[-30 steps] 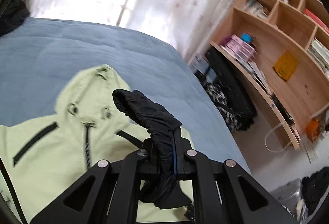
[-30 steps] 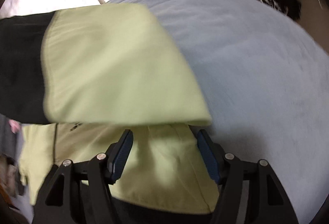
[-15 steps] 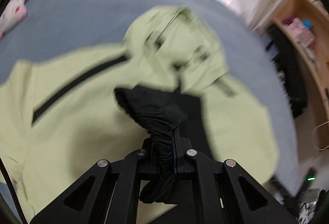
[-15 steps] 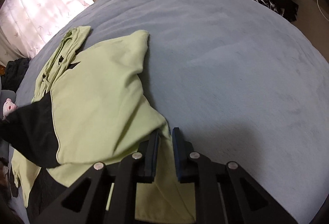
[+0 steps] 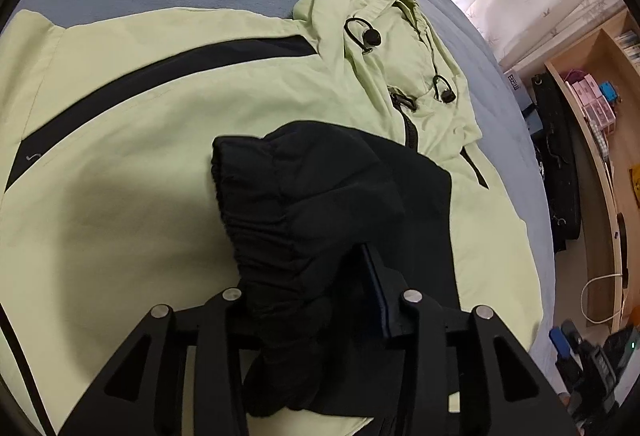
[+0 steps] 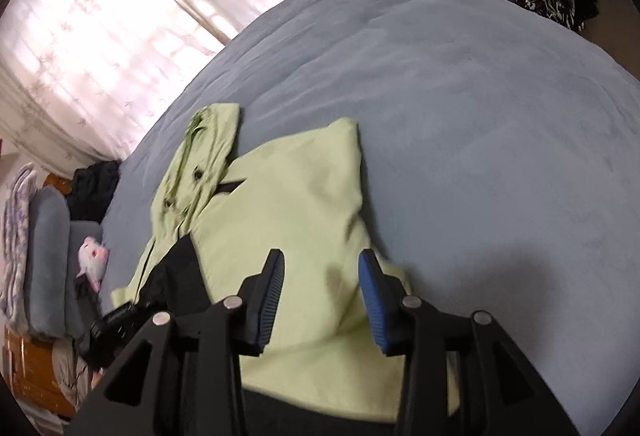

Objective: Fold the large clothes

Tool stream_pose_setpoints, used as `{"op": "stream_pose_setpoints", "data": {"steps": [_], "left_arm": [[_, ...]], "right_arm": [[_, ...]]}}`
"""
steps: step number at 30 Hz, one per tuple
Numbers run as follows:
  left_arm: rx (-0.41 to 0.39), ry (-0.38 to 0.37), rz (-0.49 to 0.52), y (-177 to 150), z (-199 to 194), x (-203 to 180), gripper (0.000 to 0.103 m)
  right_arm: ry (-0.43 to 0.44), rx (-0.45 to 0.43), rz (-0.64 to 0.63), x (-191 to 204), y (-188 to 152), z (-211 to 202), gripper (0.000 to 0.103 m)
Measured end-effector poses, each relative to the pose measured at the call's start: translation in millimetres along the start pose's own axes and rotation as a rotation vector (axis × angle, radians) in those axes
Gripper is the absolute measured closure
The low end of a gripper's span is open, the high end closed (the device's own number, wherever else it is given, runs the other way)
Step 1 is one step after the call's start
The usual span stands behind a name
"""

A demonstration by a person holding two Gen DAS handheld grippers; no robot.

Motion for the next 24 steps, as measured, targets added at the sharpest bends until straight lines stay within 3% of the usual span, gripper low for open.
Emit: {"op": "stream_pose_setpoints", "data": {"steps": [3,4,5,6,10,15,17,18,19,24], "left_arm": [[-0.003,-0.004,0.011,4,0,0,0.066],[-0.005,0.005,0.031,4,0,-2,0.071],[-0.012,0.022,0.046,6,0,-2,0.089],[-0.015,0.045,0.060,8,1,0,0.095],[-0.054,0.109,0.080,12,-8,6,0.096],[-0.121,0.108,0.113,22,-33,-3,0.096],[-0.140,0.095,0.130,25,-44,-10,0.097],[-0.149,0.087,0.141,25,-51,-14,0.097],[-0.156,0.079,0.149,26,-56,-17,0.097],[-0.204,0.058,0.233,26,-77,-35,0.096]], "right_arm": [[-0.011,0.029,0.044,-16,24,22,0.064],[0.000,0.047,0.075,-24,35,33,0.064],[0.004,0.061,0.092,-29,41,40,0.064],[0.002,0.077,0.111,-36,50,51,0.064],[0.023,0.149,0.188,-64,75,90,0.064],[0.106,0.211,0.227,-68,77,124,0.064],[0.118,0.217,0.180,-59,77,131,0.065],[0.111,0.223,0.139,-54,78,133,0.078],[0.091,0.229,0.078,-48,78,134,0.100],[-0.045,0.162,-0.253,-22,100,122,0.101]]}}
Point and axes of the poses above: each gripper's, at about its wrist camera, not at the fingertips, and z roughly the way its jaws point, x to its left, y to its top, the point moved 9 cm from there along z, roughly the way its jaws point, and after that the axes turned 14 degrees about y, right-handed, at the moved point
